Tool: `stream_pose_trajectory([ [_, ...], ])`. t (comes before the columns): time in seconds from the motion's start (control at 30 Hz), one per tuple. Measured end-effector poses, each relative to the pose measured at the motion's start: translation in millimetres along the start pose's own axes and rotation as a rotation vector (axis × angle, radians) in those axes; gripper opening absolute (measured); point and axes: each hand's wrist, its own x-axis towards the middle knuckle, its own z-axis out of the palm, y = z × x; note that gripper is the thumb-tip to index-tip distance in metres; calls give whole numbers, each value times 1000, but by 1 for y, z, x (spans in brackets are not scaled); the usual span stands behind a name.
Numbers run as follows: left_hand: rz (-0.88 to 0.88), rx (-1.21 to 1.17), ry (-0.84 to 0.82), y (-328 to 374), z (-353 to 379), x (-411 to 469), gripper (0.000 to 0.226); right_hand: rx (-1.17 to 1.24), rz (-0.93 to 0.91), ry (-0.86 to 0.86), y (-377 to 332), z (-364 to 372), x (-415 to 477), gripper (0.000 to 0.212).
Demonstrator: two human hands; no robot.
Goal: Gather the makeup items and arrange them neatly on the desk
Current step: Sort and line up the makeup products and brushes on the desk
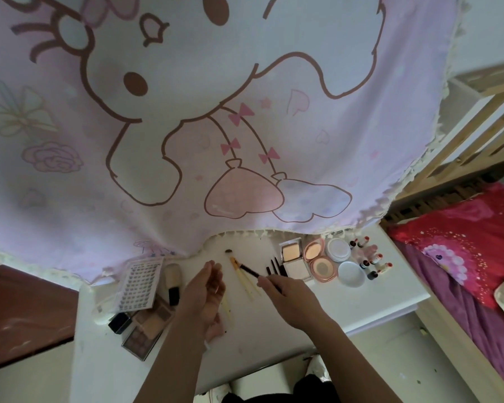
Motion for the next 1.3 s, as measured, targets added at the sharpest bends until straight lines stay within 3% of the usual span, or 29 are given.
stream_pose_trajectory([
  [0.13, 35, 95, -21, -3, 5, -2, 11, -30, -54, -51, -2, 1, 0, 35],
  [0.4, 68, 113, -4, -4, 6, 2, 19, -6, -45, -10, 1, 3, 6, 36],
  [0.63, 3, 46, -12, -6, 2, 8, 33, 266, 61, 326, 2, 4, 14, 30],
  [0.73, -22, 59, -23, -5, 3, 9, 19, 539, 148, 365, -5, -4, 17, 26],
  [0.9, -24, 142, -62, -6, 10, 4, 18, 903, 179, 332, -14, -9, 15, 22],
  [1.2, 35, 283, -135, -7, 11, -3, 19, 862, 181, 276, -15, 1, 16, 22],
  [1.3, 49, 447, -179, -7, 7, 2, 22, 905, 224, 227, -7, -2, 17, 23],
])
